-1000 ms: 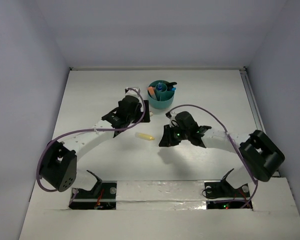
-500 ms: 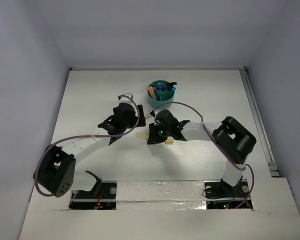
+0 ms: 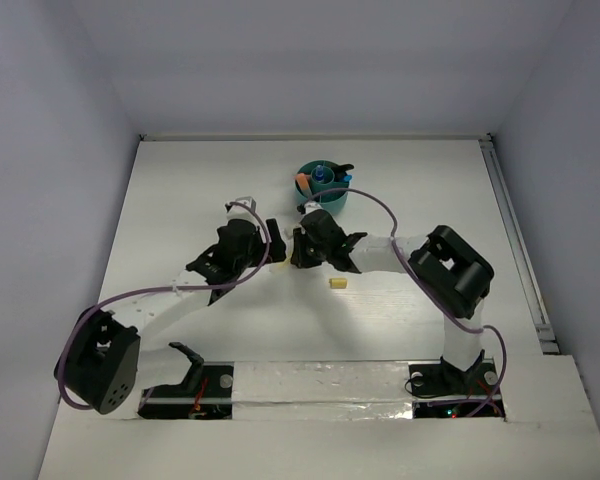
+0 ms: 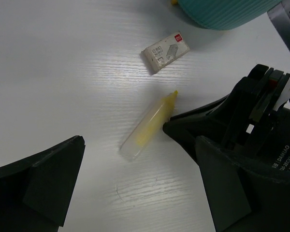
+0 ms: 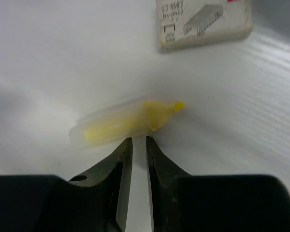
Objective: Sort the stationery into containers
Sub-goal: Move the pen to the center of the board, then pick up the pen from the center of the board.
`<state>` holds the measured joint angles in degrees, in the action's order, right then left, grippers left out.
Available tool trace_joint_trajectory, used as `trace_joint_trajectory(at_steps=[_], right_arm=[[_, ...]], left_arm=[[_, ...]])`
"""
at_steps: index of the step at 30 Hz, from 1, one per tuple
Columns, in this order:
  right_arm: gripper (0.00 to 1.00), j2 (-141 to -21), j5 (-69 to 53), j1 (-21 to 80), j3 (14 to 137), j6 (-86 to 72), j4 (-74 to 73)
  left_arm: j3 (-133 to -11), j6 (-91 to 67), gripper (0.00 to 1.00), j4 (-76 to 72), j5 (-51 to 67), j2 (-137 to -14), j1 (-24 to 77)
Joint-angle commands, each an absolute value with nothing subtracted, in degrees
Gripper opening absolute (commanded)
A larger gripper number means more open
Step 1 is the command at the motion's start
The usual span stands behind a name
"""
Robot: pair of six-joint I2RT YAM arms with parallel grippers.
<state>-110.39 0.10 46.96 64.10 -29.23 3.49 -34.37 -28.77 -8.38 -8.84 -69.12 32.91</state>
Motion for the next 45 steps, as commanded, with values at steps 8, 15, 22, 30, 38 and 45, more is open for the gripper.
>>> trace_joint_trajectory(at_steps=[8, 15, 22, 30, 38, 45], right_arm=[[0.29, -103.29, 6.68, 47.29, 63.02, -24.79, 11.34], [0.33, -86.06, 10.27, 47.29, 52.57, -25.49, 4.23], [0.35, -71.82, 10.55, 47.29, 43.43, -26.28, -0.17], [0.35, -65.92, 10.28, 47.29, 38.94, -27.25, -3.78], [0.35, -62.67, 10.29, 46.76, 38.06, -27.33, -5.54], [0.35, -60.91, 9.05, 46.76, 37.71, -26.54, -6.94]], left_arm=[[-32.61, -26.28, 0.87, -11.68, -5.28, -68.90, 32.61], [-35.50, -22.33, 0.85, -11.17, -4.57, -74.61, 33.13], [-39.20, -18.99, 0.81, -10.90, -3.69, -81.47, 35.94], [-42.71, -17.05, 0.73, -8.97, -6.06, -86.74, 37.96], [-43.51, -17.75, 0.68, -6.50, -8.96, -88.07, 38.50], [-44.38, -17.05, 0.53, -6.50, -8.44, -91.05, 38.50]])
